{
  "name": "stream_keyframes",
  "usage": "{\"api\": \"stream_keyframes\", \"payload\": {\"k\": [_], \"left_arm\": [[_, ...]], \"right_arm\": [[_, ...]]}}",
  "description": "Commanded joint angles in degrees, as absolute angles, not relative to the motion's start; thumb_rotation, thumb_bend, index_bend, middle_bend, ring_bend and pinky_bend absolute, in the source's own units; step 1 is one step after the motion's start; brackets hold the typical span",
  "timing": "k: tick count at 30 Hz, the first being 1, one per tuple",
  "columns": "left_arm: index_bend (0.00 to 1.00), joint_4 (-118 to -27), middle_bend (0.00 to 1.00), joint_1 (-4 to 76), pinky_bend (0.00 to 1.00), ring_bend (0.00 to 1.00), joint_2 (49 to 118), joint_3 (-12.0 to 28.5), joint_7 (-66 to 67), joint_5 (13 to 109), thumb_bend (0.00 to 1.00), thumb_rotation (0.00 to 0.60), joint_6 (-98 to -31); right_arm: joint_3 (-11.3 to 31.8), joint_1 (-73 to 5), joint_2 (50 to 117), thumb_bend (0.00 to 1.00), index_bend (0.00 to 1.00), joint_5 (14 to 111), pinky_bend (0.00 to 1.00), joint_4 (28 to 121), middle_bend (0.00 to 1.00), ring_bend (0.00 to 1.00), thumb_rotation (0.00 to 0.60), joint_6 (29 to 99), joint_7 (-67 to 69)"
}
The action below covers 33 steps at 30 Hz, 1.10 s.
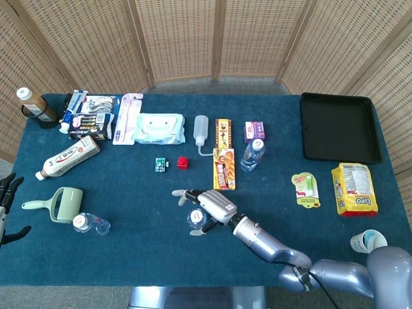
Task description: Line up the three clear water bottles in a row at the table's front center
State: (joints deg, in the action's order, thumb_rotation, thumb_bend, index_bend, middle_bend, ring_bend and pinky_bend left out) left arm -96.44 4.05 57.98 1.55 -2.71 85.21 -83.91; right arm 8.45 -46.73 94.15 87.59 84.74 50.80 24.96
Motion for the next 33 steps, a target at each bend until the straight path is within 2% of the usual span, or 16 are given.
{"api": "stream_keyframes", "payload": {"k": [1, 6, 11, 18, 24, 29, 33], "left_arm": [[0.0, -96.45, 0.0, 4.01, 0.04, 0.0, 57.99, 1.57, -2.72, 85.11, 0.06, 0.6, -83.95], [0.0, -96.53, 0.0, 4.04, 0.04, 0.0, 57.88, 1.49, -2.88, 85.13, 0.06, 0.6, -83.81], [0.0, -96.52, 0.0, 3.92, 0.04, 0.0, 57.83, 1.49, -3.14, 85.16, 0.05, 0.6, -84.04], [0.0, -96.45, 0.0, 3.93, 0.04, 0.0, 57.69, 1.61, -3.6, 84.91, 0.06, 0.6, -83.96], [0.0, -96.57, 0.0, 3.79, 0.04, 0.0, 57.98, 1.64, -2.67, 84.94, 0.06, 0.6, -84.38], [0.0, -96.32, 0.0, 3.49, 0.04, 0.0, 58.08, 1.54, -3.33, 86.36, 0.05, 0.6, -85.71], [0.0, -96.42, 0.0, 3.55, 0.04, 0.0, 58.1, 1.51, -3.29, 85.92, 0.06, 0.6, -85.24]], "right_arm": [[7.54, -46.97, 93.01, 0.11, 0.1, 88.62, 0.27, 85.61, 0.26, 0.2, 0.6, 50.89, 25.58], [6.67, -46.59, 91.92, 0.11, 0.1, 89.54, 0.2, 86.51, 0.23, 0.17, 0.6, 52.37, 26.49], [6.02, -45.7, 90.13, 0.11, 0.1, 90.85, 0.18, 88.27, 0.21, 0.16, 0.6, 54.96, 27.5], [5.4, -42.63, 80.78, 0.11, 0.1, 95.36, 0.19, 95.54, 0.21, 0.17, 0.6, 63.19, 30.19], [5.15, -41.36, 76.91, 0.11, 0.1, 96.41, 0.23, 96.88, 0.2, 0.18, 0.6, 66.02, 32.19], [6.57, -37.29, 72.33, 0.1, 0.07, 91.52, 0.21, 88.97, 0.15, 0.17, 0.6, 70.77, 36.7], [8.18, -36.6, 72.59, 0.09, 0.03, 85.74, 0.14, 81.87, 0.08, 0.08, 0.6, 68.43, 40.32]]}}
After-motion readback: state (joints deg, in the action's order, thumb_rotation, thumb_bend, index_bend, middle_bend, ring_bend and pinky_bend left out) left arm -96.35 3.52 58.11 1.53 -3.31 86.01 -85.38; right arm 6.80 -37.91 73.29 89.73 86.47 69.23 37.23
